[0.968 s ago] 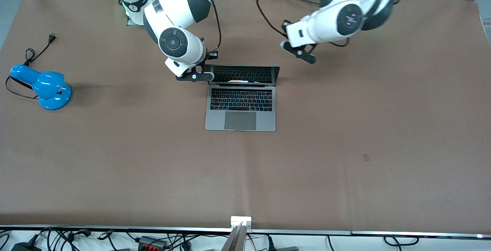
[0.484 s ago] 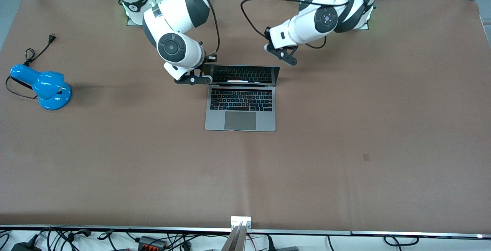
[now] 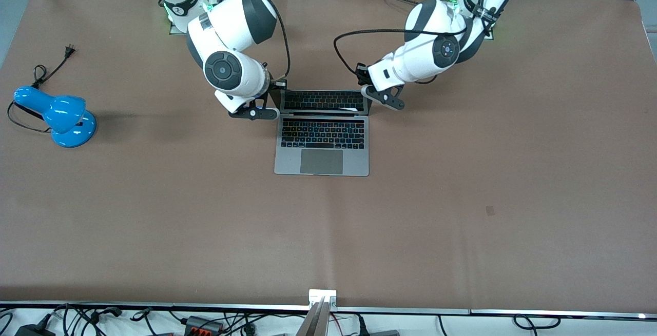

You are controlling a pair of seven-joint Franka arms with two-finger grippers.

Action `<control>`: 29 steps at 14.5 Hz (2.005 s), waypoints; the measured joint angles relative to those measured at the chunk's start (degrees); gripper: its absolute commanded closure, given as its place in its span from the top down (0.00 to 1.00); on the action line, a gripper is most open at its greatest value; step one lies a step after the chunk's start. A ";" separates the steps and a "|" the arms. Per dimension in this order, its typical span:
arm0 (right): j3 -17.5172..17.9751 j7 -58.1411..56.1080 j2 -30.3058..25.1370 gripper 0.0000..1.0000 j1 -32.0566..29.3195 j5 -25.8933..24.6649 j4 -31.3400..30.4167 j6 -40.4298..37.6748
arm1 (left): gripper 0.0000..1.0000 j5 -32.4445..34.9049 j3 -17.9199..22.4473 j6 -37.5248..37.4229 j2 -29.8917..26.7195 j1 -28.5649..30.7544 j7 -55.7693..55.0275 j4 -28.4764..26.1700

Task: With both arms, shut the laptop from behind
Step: 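Lower both grippers behind the laptop screen and contact its back, then push the screen down onto the keyboard with both grippers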

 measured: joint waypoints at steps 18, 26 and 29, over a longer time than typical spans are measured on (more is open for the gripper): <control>-0.20 -0.17 17.44 0.00 -3.57 -2.62 14.75 6.06 | 0.01 1.04 3.49 6.11 19.44 2.42 0.61 17.55; -0.18 -0.20 22.63 0.00 -3.50 -3.02 15.07 14.19 | 0.01 6.77 9.90 6.72 34.04 -2.32 0.85 28.57; -0.09 -0.20 24.19 0.00 -3.43 -3.02 15.09 17.04 | 0.01 6.88 10.91 8.04 37.42 -3.91 0.85 31.08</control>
